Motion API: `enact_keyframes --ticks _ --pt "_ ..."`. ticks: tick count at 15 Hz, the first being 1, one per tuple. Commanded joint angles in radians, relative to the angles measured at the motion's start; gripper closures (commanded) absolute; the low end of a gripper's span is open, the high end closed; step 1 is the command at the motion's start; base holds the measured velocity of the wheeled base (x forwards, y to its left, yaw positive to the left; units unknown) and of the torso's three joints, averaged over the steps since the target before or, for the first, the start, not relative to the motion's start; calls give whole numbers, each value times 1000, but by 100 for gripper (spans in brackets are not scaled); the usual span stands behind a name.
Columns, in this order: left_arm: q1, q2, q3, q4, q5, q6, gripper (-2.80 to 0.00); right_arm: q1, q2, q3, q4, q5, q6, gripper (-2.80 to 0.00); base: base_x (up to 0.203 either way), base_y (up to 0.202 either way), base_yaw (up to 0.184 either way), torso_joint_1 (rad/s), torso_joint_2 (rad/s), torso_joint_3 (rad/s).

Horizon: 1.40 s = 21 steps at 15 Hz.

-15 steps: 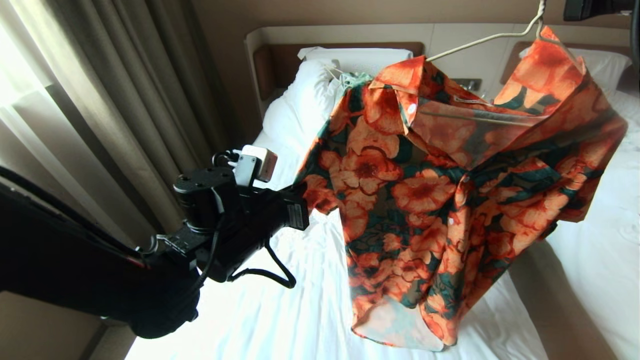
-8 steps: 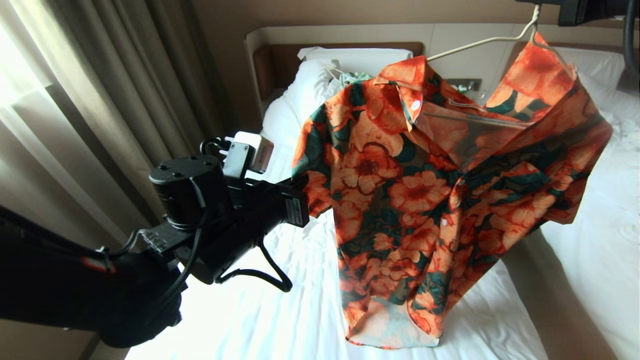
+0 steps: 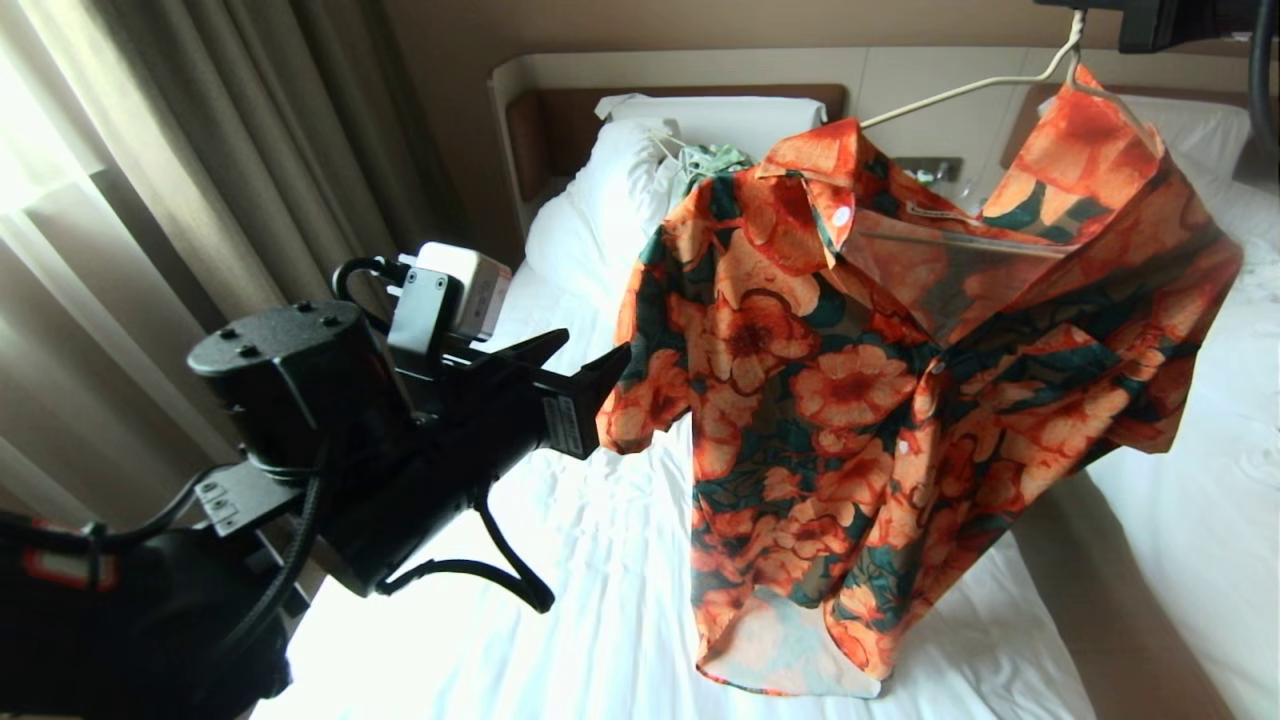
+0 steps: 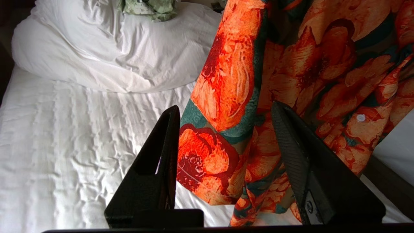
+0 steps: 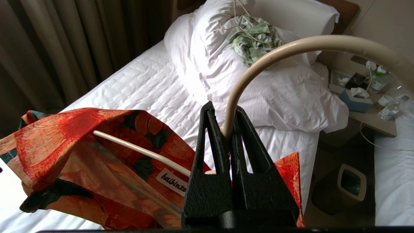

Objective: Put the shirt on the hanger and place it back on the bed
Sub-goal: Take the clothes hanger out of the clothes

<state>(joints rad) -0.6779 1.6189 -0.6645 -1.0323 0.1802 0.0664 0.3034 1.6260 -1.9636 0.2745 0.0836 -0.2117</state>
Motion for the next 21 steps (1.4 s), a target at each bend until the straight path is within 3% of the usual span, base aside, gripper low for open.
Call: enact_keyframes --ticks 1,2,3,6,7,17,21 --pt "-12 -95 31 -3 3 0 -280 0 2 -1 0 1 -2 0 0 0 0 0 0 0" --pt "-36 -139 35 15 18 0 -280 0 2 -1 -1 1 -2 0 0 0 0 0 0 0" --pt "-88 -172 19 65 55 1 0 1 0 0 0 1 0 0 0 0 0 0 0 0" --pt "-246 -165 -146 211 136 2 0 5 -10 0 1 1 1 0 0 0 0 0 0 0" --pt "-268 -120 -198 229 147 4 0 9 -15 0 3 1 0 0 0 0 0 0 0 0" --pt "-329 147 -576 342 202 29 0 49 -52 9 44 11 40 0 0 0 0 0 0 0" --pt "-361 164 -593 351 204 26 0 57 -34 10 38 11 38 0 0 0 0 0 0 0"
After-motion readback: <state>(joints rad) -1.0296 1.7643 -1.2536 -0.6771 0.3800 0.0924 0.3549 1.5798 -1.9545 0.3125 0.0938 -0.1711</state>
